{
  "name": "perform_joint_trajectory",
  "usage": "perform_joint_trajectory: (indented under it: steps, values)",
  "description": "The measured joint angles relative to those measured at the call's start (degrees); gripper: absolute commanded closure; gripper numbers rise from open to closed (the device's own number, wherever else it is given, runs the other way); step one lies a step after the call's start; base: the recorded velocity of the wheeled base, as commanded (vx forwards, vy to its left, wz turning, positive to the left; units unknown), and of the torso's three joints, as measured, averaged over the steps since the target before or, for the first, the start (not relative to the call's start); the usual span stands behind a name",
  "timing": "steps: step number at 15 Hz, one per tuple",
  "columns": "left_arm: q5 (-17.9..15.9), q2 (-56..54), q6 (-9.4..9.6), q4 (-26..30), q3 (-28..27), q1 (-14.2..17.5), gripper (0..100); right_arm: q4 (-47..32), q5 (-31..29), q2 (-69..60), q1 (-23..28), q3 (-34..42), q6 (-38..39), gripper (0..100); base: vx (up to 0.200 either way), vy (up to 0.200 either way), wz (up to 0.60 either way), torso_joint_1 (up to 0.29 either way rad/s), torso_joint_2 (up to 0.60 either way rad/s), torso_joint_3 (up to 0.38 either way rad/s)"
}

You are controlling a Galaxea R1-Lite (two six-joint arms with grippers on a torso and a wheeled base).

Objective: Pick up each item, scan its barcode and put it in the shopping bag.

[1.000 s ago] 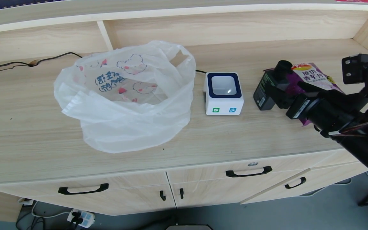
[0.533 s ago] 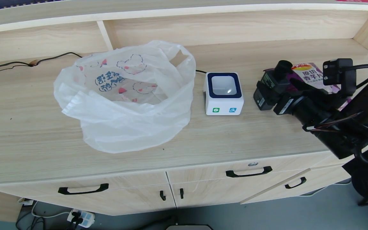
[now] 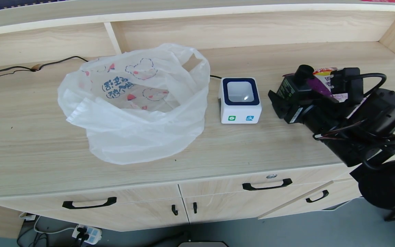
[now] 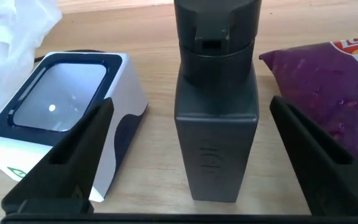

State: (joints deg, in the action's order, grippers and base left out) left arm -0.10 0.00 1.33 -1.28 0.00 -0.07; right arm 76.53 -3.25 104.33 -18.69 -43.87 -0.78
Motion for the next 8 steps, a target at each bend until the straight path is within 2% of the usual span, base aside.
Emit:
perform_joint_trajectory:
  steps: [7, 8]
  values:
    - [0.0, 0.0, 0.0, -0.02, 0.0, -0.02, 0, 0.27, 0.0, 3.69, 1.41, -2.76, 0.24, 0, 0.0, 0.0, 0.0, 0.0, 0.0, 0.0]
    - [0.0, 0.0, 0.0, -0.02, 0.0, 0.02, 0, 0.29, 0.02, 3.94, 1.6, -2.99, 0.35, 100, 0.0, 0.0, 0.0, 0.0, 0.0, 0.0]
